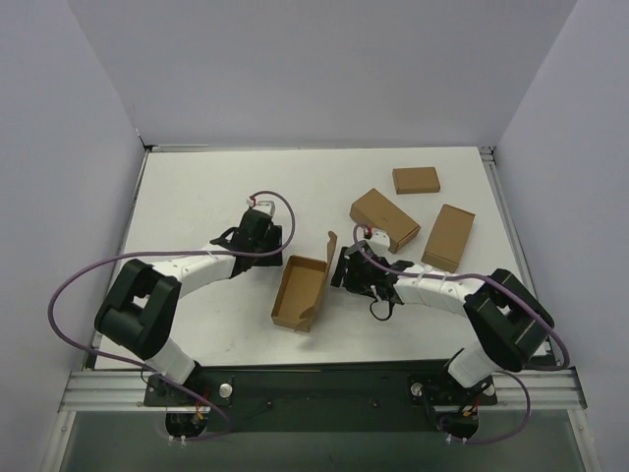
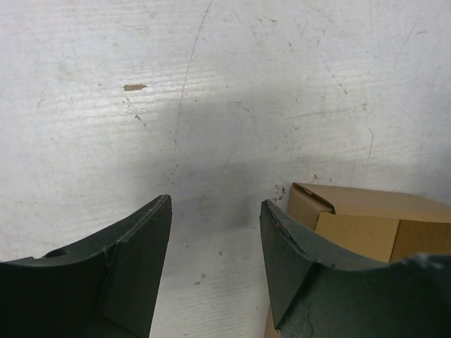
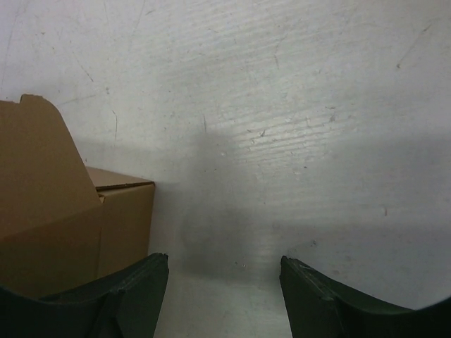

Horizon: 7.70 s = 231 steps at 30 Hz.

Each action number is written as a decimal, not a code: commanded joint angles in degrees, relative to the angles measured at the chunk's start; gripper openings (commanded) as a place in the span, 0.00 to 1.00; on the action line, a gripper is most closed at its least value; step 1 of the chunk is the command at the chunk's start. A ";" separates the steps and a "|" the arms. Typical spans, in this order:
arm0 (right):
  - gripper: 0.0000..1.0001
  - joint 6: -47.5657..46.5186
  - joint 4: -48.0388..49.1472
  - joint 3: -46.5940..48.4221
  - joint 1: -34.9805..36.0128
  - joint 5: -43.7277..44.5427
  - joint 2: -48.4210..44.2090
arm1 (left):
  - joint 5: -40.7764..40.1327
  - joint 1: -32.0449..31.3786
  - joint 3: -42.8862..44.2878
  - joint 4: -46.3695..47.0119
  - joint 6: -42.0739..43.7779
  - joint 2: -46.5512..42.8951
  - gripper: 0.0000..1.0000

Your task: Fold the paper box

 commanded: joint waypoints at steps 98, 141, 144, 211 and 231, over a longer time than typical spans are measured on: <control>0.69 -12.37 -28.01 26.95 11.25 17.50 -12.32 | 23.35 6.73 4.97 -11.12 10.78 -26.58 0.74; 0.00 -66.69 -43.50 42.28 -9.49 -52.72 -7.53 | 45.58 7.96 -0.13 -6.20 22.65 -32.91 0.85; 0.00 -67.22 -43.94 41.92 -9.58 -52.91 -8.14 | 44.26 7.96 -0.47 -5.76 22.39 -32.91 0.85; 0.60 -50.79 -15.46 8.44 -24.35 -42.00 -23.09 | 47.25 2.07 -2.15 -2.33 22.30 -31.94 0.00; 0.00 -35.51 -9.31 8.18 -5.21 -1.60 -21.42 | 19.78 -3.45 3.21 -4.87 16.24 -22.90 0.00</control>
